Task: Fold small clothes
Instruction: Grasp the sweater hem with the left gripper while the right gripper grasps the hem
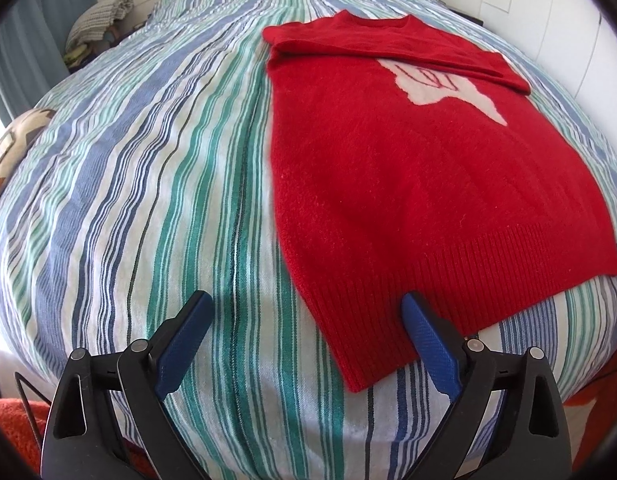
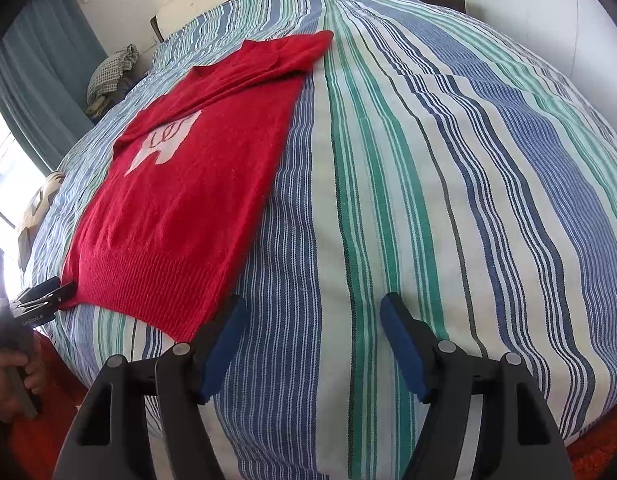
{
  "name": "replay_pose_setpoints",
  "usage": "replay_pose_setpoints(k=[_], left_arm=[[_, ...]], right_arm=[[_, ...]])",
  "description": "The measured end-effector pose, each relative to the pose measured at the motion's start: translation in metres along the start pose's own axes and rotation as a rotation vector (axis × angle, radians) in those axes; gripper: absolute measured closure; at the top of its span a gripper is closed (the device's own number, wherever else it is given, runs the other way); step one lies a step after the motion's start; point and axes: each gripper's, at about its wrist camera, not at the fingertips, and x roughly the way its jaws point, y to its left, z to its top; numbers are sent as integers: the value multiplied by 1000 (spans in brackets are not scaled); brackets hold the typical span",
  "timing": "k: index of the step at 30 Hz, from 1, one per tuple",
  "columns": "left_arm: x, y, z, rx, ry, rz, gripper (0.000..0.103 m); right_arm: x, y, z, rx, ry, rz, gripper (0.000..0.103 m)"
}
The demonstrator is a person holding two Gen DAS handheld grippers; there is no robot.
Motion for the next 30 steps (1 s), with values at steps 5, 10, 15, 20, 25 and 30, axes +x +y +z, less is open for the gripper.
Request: replay_pose_setpoints(k=[5, 10, 15, 20, 25, 30], left_arm=[[-5, 2, 2, -9, -17, 0, 6], [-27, 15, 10, -51, -104, -21, 7], [-44, 42, 11, -137, -140, -70, 7], [-21, 43, 1, -158, -7, -161, 9], [-6, 24, -1, -115, 41, -211, 24], [1, 18, 2, -126, 71, -286, 94]], right_arm=[[0, -3, 1, 26, -1, 20, 33], [-11, -10, 3, 83, -27, 60, 33], [-45, -17, 7, 128, -127, 130, 33], [-48, -7, -1, 157, -58, 297, 33], [-18, 16, -5, 137, 38, 364, 33], [18, 25, 2, 170, 94, 404, 56]])
